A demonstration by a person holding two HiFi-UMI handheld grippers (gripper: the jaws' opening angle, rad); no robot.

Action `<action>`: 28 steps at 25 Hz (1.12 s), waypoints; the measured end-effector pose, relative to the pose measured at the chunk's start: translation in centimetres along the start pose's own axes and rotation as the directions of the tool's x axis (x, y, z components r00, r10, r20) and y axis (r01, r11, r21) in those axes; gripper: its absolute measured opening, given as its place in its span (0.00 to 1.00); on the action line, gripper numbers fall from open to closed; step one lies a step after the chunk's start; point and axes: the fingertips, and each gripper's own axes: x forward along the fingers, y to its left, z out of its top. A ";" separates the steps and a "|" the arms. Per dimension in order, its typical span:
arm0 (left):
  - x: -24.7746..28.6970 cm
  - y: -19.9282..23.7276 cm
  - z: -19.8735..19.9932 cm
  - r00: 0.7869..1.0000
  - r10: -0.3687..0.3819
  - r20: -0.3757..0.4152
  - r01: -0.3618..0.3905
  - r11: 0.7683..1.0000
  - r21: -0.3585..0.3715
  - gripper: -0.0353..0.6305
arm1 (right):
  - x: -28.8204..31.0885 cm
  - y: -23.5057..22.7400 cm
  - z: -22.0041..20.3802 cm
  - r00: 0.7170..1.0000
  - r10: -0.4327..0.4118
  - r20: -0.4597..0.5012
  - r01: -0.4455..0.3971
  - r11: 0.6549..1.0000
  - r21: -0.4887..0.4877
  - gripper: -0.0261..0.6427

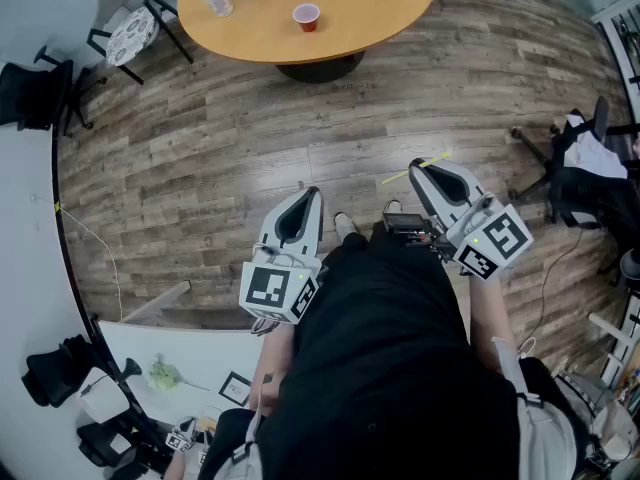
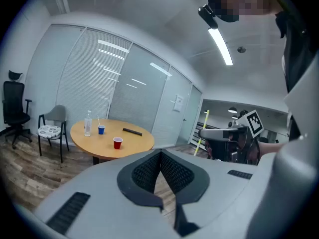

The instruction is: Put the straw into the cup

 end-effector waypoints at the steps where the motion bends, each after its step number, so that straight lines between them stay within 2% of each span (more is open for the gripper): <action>1: 0.1 -0.3 -0.1 1.000 -0.006 0.002 0.006 1.000 -0.004 0.07 | -0.1 0.0 0.0 1.000 0.002 -0.001 -0.002 1.000 -0.004 0.08; 10: -0.2 -1.9 -0.8 0.999 -0.042 0.000 0.042 0.999 -0.011 0.07 | -1.3 0.6 -0.7 1.000 -0.014 -0.009 0.014 1.000 -0.001 0.08; 14: -1.1 -1.3 -1.4 0.999 -0.035 -0.009 0.034 0.999 -0.020 0.07 | -1.4 0.9 -0.9 0.999 -0.034 0.008 0.034 0.998 0.044 0.08; 18: -1.3 -0.3 -2.0 0.999 -0.025 -0.023 0.024 0.999 -0.026 0.07 | -1.7 0.9 -1.1 0.999 -0.053 0.009 0.052 0.997 0.048 0.08; 24: 0.5 -0.3 -1.5 1.000 -0.020 -0.023 0.019 0.999 -0.029 0.07 | -2.1 -1.3 -1.0 0.997 -0.074 -0.005 0.074 0.995 0.066 0.08; 28: 2.7 -0.2 -1.0 1.000 -0.001 -0.027 0.001 0.999 -0.032 0.07 | -0.8 -3.4 -0.4 0.999 -0.045 -0.005 0.045 0.997 0.063 0.08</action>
